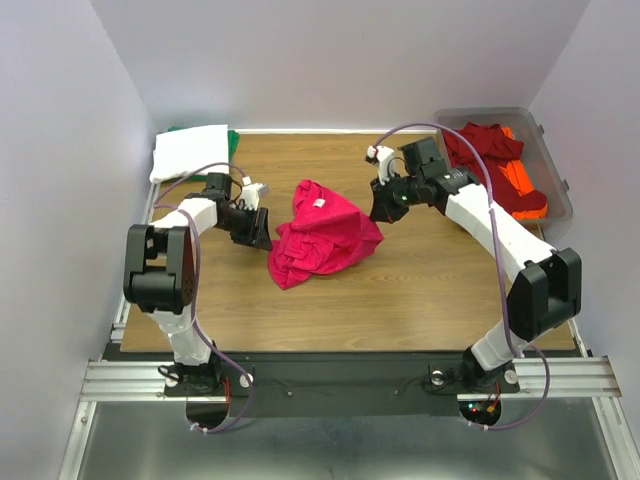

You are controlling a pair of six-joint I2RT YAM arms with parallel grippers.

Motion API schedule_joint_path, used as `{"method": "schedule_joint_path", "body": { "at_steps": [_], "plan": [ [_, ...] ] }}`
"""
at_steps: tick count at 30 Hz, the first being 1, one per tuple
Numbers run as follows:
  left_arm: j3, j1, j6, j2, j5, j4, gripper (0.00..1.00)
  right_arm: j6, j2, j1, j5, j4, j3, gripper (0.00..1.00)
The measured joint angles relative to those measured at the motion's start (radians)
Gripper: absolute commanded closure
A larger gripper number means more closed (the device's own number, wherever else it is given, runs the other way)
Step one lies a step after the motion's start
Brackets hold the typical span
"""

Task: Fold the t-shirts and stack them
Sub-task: Flatten the tshirt out

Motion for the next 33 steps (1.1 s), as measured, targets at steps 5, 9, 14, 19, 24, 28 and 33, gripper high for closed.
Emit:
{"method": "schedule_joint_path", "body": {
  "at_steps": [5,9,14,19,24,28,33],
  "plan": [
    [0.017,0.001,-0.056,0.106,0.014,0.012,0.50,0.048,0.004,-0.059,-0.006,-0.024,-0.031,0.99],
    [0.042,-0.011,-0.077,0.129,0.018,0.033,0.50,0.074,0.003,-0.102,-0.009,-0.026,-0.031,0.99],
    [0.055,-0.016,-0.100,0.158,0.043,0.059,0.76,0.093,0.003,-0.116,-0.018,-0.026,-0.032,0.99],
    [0.080,-0.015,-0.110,0.198,0.070,0.058,1.00,0.123,0.003,-0.167,-0.048,-0.027,-0.033,0.99],
    [0.114,0.022,-0.089,0.206,0.080,0.000,1.00,0.188,0.014,-0.296,-0.092,-0.032,-0.006,0.99],
    [0.161,0.148,-0.071,0.176,0.079,-0.058,1.00,0.247,0.017,-0.390,-0.122,-0.032,0.004,1.00],
    [0.193,0.298,-0.039,0.074,0.078,-0.129,1.00,0.293,-0.018,-0.412,-0.142,-0.027,-0.098,0.99]
  ]
}}
